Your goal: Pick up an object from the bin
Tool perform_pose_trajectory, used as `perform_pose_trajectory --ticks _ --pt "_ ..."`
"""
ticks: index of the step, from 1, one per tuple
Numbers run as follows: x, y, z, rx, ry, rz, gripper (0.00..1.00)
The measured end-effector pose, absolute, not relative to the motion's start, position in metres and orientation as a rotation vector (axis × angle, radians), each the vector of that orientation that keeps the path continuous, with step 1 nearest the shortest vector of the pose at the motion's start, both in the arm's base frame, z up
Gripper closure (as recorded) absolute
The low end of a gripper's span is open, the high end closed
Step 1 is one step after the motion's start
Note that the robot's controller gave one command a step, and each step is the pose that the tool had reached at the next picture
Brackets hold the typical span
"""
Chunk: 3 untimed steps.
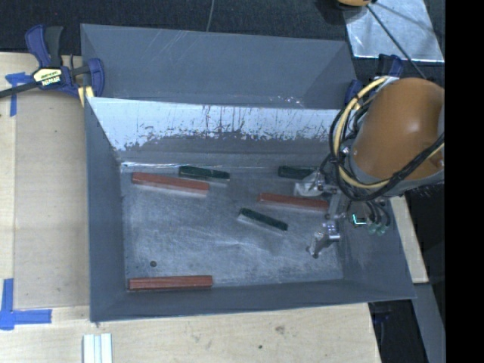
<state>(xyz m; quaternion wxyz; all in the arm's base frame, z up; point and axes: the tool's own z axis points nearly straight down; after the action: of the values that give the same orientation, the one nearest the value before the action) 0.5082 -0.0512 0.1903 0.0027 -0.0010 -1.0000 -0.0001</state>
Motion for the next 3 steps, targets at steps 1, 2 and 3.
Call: perform_pose_trajectory --ticks 1,2,3 --pt "0.51 -0.051 0.195 -0.001 -3.145 0.001 0.0" --pt "0.545 -0.013 0.096 0.021 -3.154 -0.001 1.0" --pt "0.543 -0.013 0.094 0.022 -3.146 0.0 0.0"
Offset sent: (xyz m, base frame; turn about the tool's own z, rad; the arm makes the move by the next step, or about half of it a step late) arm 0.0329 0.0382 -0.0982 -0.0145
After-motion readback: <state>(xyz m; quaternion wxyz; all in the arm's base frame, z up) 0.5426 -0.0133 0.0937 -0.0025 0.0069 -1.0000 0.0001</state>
